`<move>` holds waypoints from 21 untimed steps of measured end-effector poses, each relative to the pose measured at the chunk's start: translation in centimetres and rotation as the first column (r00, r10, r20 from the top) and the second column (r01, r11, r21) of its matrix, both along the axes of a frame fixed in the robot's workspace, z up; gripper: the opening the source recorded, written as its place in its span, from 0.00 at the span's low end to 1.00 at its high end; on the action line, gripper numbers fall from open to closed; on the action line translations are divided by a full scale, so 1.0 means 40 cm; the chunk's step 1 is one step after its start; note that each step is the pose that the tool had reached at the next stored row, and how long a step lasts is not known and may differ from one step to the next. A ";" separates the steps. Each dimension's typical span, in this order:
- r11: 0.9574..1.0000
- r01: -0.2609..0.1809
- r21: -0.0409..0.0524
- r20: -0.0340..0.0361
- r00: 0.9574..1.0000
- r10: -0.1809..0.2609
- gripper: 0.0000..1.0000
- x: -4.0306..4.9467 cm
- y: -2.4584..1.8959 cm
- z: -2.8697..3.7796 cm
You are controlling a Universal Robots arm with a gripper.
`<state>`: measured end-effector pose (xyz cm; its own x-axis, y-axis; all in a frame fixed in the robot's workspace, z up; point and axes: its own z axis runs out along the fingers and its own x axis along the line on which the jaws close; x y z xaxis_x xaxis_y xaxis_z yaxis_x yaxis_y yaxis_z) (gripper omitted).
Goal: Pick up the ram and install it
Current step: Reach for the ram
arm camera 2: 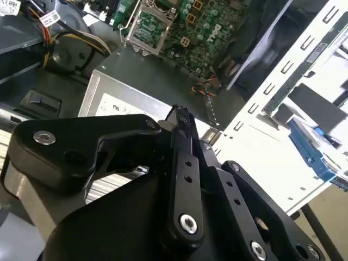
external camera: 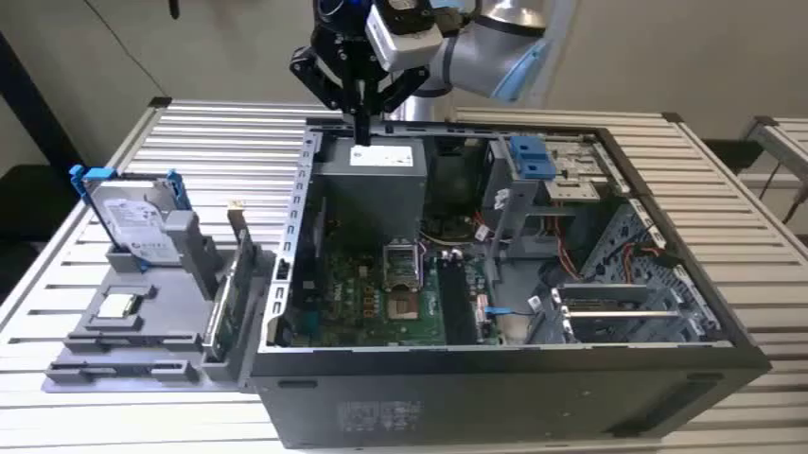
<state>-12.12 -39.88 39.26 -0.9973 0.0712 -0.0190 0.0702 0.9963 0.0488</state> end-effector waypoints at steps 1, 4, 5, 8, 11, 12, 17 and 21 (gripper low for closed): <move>1.000 0.000 0.000 0.000 1.000 0.000 0.11 0.000 0.000 0.000; 1.000 0.000 0.000 0.000 1.000 0.000 0.11 0.000 0.000 0.000; 1.000 0.000 0.000 0.000 1.000 0.000 0.11 0.000 0.000 0.000; 1.000 0.000 0.000 0.000 1.000 0.000 0.11 -0.001 0.000 0.000; 1.000 0.000 0.000 0.000 1.000 0.000 0.11 -0.003 -0.001 0.000; 1.000 0.000 0.000 0.000 1.000 0.000 0.11 -0.003 -0.001 0.000; 1.000 0.000 0.000 0.000 1.000 0.000 0.11 -0.012 -0.003 -0.002; 1.000 0.000 0.000 0.000 1.000 0.000 0.11 -0.026 -0.006 -0.002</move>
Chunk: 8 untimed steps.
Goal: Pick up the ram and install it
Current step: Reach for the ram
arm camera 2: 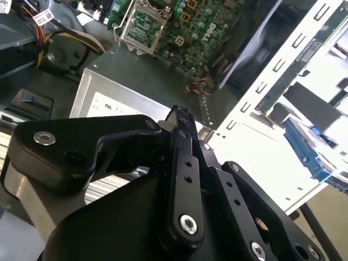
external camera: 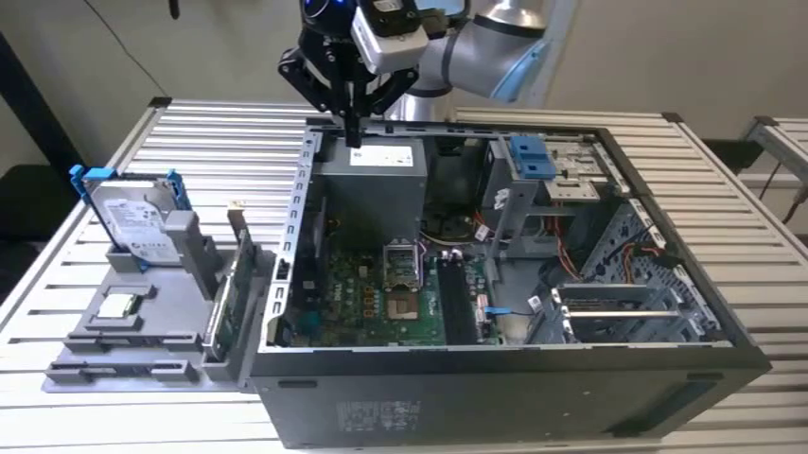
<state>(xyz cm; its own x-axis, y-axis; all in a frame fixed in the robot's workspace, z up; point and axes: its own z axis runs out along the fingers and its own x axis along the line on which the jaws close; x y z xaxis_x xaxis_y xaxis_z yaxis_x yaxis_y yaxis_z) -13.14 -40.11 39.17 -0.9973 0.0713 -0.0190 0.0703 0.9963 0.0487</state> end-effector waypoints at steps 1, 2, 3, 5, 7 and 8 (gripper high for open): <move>1.000 0.000 0.000 0.000 1.000 0.000 0.11 -0.002 0.000 0.000; 1.000 0.000 0.000 0.000 1.000 0.000 0.11 -0.004 -0.001 -0.001; 1.000 0.000 0.000 0.000 1.000 0.000 0.11 -0.006 -0.002 -0.001; 1.000 0.000 0.000 0.000 1.000 0.000 0.11 -0.011 -0.002 -0.001; 1.000 0.000 0.000 0.000 1.000 0.000 0.11 -0.017 -0.003 -0.001; 1.000 0.000 0.000 0.000 1.000 0.000 0.11 -0.020 -0.004 -0.002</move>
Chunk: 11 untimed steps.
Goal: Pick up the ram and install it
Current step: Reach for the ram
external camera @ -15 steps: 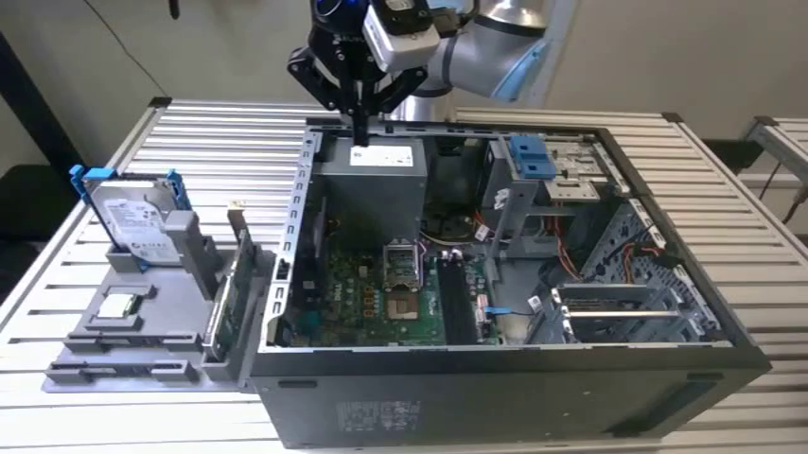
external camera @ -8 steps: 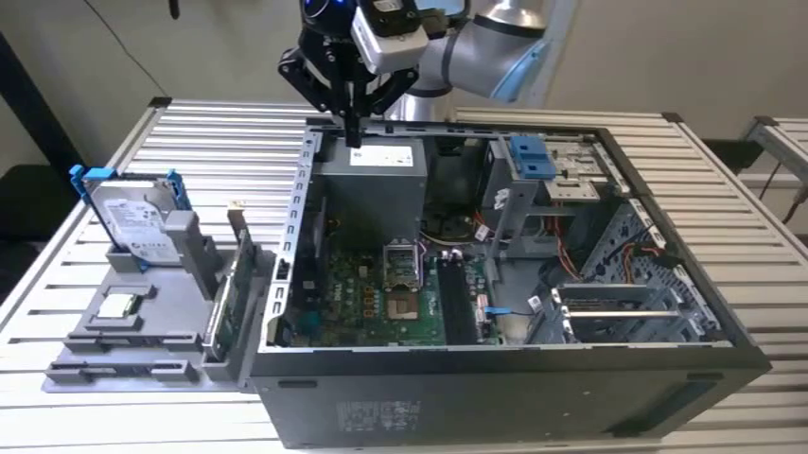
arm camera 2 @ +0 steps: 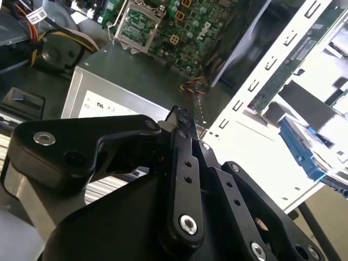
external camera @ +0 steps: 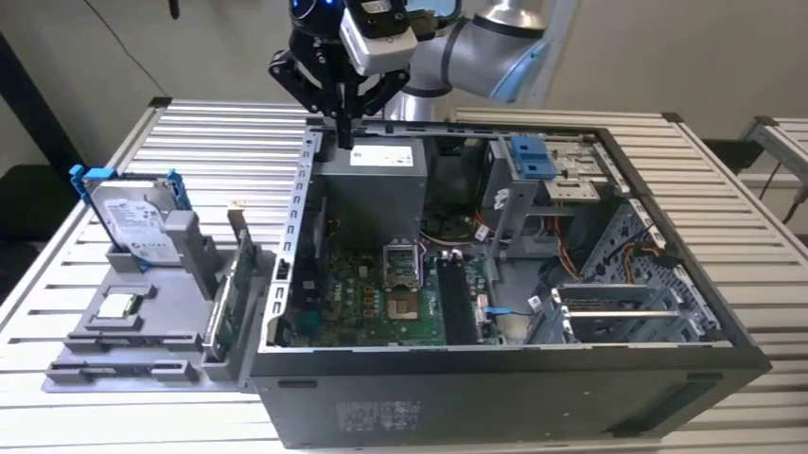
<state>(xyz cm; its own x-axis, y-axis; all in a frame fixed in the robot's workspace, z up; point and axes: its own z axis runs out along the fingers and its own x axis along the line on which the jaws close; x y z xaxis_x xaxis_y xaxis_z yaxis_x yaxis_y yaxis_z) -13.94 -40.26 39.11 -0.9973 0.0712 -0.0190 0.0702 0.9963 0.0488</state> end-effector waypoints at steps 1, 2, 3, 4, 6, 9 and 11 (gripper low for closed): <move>1.000 0.000 0.000 0.000 1.000 0.000 0.11 -0.002 0.000 0.000; 1.000 0.000 0.000 0.000 1.000 0.000 0.11 -0.003 0.000 0.000; 1.000 0.000 0.000 0.000 1.000 0.000 0.11 -0.004 0.000 0.000; 1.000 0.000 0.000 0.000 1.000 0.000 0.11 -0.005 0.000 0.000; 1.000 0.000 0.000 0.000 1.000 0.000 0.11 -0.005 0.000 0.000; 1.000 0.000 0.000 0.000 1.000 0.000 0.11 -0.007 0.000 0.000; 1.000 0.000 0.000 0.000 1.000 0.000 0.11 -0.012 -0.001 0.000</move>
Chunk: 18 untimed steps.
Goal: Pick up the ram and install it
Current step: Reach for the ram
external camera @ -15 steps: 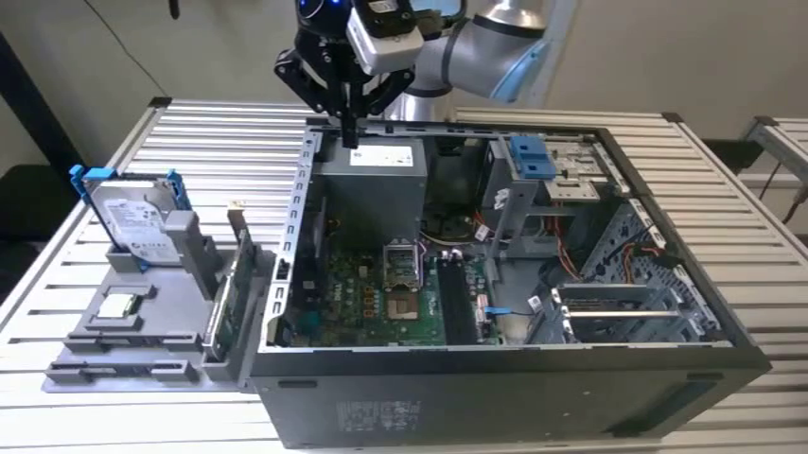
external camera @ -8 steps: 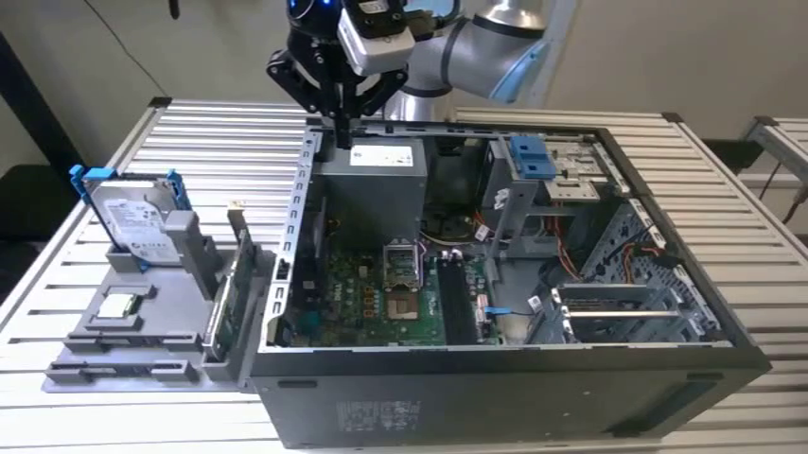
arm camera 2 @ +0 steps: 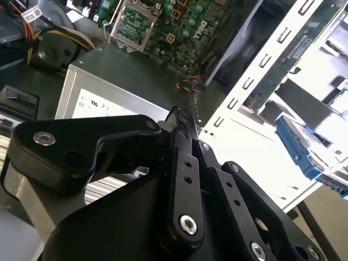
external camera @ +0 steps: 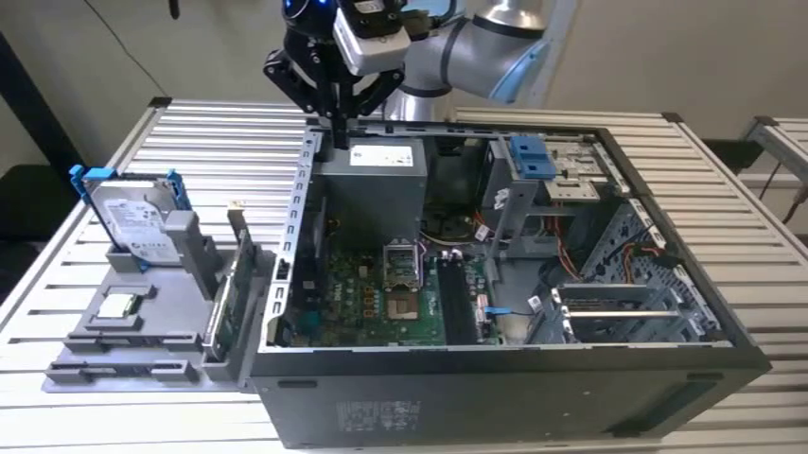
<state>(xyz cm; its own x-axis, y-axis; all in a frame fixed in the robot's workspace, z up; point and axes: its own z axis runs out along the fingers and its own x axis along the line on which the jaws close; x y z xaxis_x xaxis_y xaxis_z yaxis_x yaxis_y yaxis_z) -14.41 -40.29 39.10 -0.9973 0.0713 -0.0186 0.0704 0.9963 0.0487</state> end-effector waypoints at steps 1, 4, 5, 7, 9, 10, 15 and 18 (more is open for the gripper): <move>1.000 0.000 0.000 0.000 1.000 0.000 0.11 -0.003 0.000 0.000; 1.000 0.000 0.000 0.000 1.000 0.000 0.11 -0.011 -0.004 0.000; 1.000 0.000 0.000 0.000 1.000 0.000 0.11 -0.014 -0.005 0.000; 1.000 0.000 0.000 0.000 1.000 0.000 0.11 -0.022 -0.008 0.000; 1.000 0.000 0.000 0.000 1.000 0.000 0.11 -0.030 -0.012 0.000; 1.000 0.000 0.000 0.000 1.000 0.000 0.11 -0.035 -0.014 0.000; 1.000 0.000 0.000 0.000 1.000 0.000 0.11 -0.059 -0.024 0.000; 1.000 0.000 0.000 0.000 1.000 0.000 0.11 -0.073 -0.030 0.000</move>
